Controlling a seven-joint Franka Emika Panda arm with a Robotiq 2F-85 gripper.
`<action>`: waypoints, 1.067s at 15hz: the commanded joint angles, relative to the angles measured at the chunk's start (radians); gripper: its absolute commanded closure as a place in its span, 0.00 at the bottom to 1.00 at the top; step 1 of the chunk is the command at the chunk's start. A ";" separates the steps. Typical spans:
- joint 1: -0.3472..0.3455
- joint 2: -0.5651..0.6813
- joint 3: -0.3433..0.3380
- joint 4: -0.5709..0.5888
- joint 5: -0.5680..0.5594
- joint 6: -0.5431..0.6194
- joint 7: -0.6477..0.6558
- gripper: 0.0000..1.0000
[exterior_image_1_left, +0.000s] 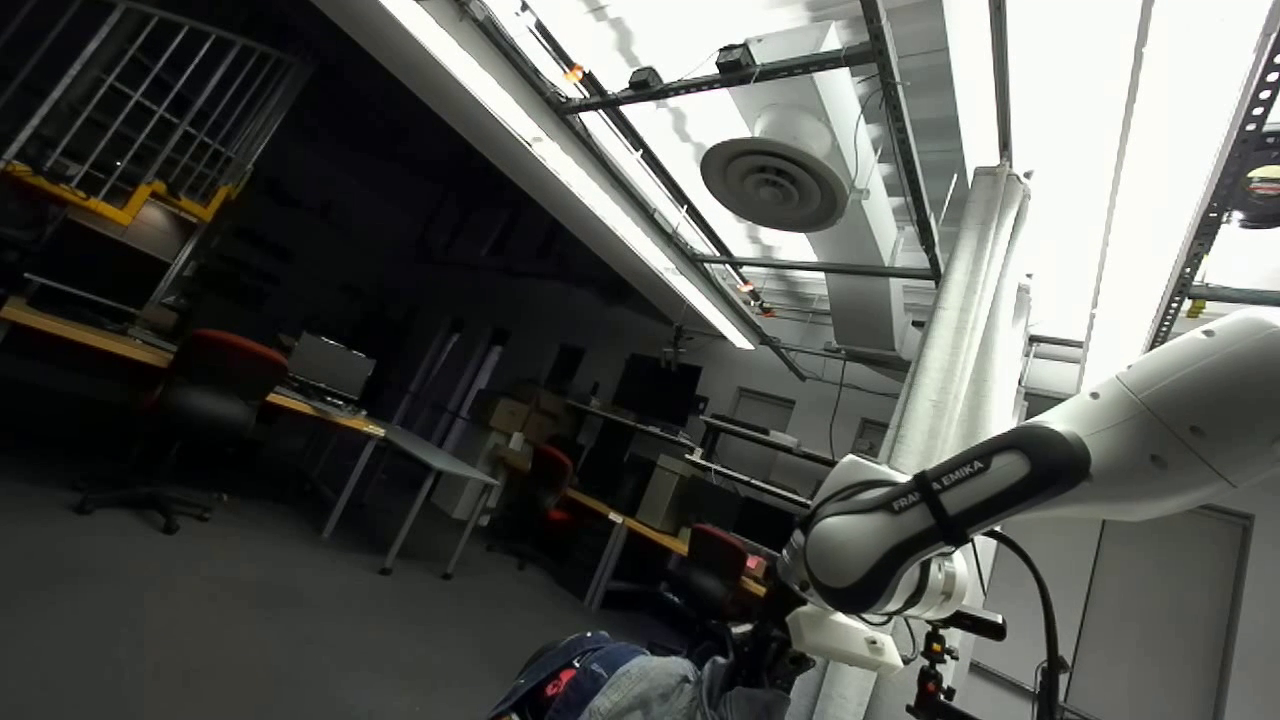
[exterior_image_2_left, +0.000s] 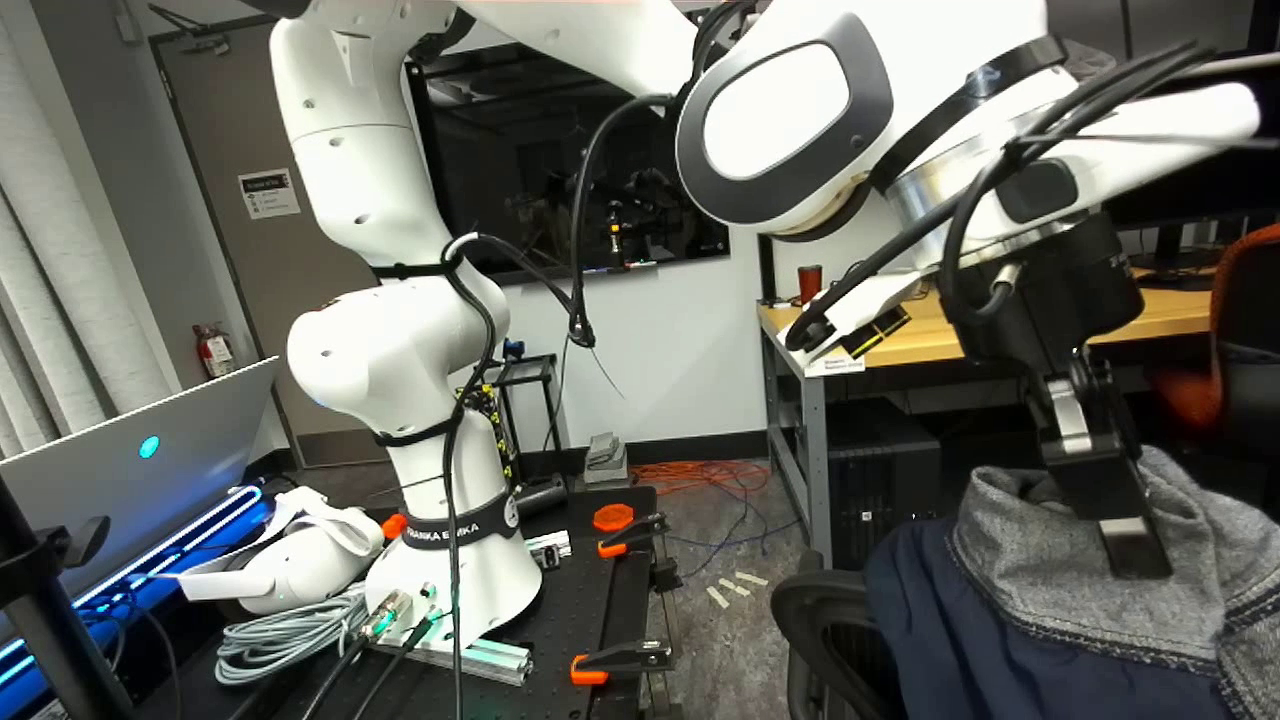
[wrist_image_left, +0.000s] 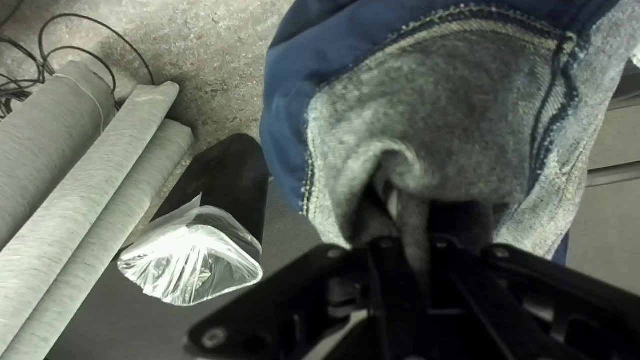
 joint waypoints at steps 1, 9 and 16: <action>0.040 -0.022 0.025 0.042 -0.002 -0.024 0.015 0.99; 0.170 -0.073 0.150 0.188 0.070 -0.047 0.008 0.99; 0.245 -0.042 0.233 0.447 0.081 -0.105 0.018 0.99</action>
